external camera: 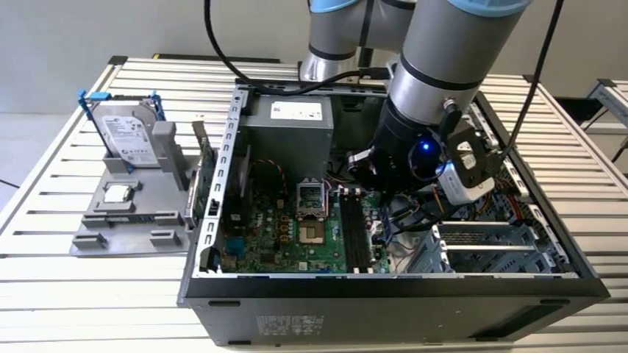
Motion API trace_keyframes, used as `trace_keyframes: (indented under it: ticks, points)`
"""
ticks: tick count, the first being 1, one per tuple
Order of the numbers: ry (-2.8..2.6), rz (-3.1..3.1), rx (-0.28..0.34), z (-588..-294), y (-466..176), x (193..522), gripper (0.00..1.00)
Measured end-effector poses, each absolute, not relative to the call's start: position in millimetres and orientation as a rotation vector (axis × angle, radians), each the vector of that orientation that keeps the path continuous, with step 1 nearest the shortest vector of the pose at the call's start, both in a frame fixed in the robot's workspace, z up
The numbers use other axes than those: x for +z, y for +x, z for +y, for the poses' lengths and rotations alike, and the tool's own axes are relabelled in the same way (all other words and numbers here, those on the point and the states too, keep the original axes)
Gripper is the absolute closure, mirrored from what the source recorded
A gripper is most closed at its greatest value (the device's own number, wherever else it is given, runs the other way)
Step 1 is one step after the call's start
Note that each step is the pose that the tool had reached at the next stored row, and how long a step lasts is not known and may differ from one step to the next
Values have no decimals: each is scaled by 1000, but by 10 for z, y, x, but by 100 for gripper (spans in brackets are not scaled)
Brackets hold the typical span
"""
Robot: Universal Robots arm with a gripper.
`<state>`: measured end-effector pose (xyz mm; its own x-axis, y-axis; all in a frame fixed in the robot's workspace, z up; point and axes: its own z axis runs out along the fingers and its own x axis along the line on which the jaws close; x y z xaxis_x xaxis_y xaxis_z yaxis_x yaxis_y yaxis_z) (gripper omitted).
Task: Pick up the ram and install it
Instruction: 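Insert the ram into the slot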
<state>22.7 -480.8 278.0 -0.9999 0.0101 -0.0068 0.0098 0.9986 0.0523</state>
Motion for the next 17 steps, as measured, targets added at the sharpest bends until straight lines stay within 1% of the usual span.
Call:
trace_keyframes:
  ticks: [17]
  points:
    - [9, 3134, 81, -4808, 224, 2589, 100]
